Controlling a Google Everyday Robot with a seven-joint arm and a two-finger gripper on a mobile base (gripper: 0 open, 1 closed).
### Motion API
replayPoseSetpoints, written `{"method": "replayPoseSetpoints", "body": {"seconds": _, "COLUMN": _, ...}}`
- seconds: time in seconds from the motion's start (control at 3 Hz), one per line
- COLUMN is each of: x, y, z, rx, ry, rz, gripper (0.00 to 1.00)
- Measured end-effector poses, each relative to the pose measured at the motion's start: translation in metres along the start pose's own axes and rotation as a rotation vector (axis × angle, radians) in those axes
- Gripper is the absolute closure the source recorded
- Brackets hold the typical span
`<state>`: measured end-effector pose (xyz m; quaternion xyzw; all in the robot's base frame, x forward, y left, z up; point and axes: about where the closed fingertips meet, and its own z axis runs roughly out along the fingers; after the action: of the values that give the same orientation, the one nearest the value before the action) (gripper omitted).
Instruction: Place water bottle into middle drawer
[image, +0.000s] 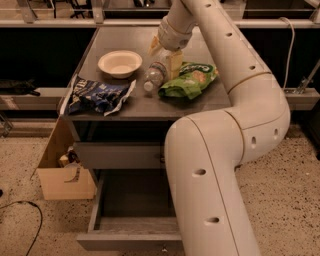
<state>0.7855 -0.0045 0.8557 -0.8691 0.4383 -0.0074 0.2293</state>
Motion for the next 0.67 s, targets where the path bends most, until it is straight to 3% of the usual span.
{"method": "replayPoseSetpoints", "body": {"seconds": 0.33, "x": 0.0000, "y": 0.0000, "z": -0.0002, "rx": 0.000, "ry": 0.000, "rz": 0.000, "gripper": 0.63}}
{"method": "replayPoseSetpoints", "body": {"seconds": 0.67, "x": 0.0000, "y": -0.0001, "z": -0.0002, "rx": 0.000, "ry": 0.000, "rz": 0.000, "gripper": 0.92}}
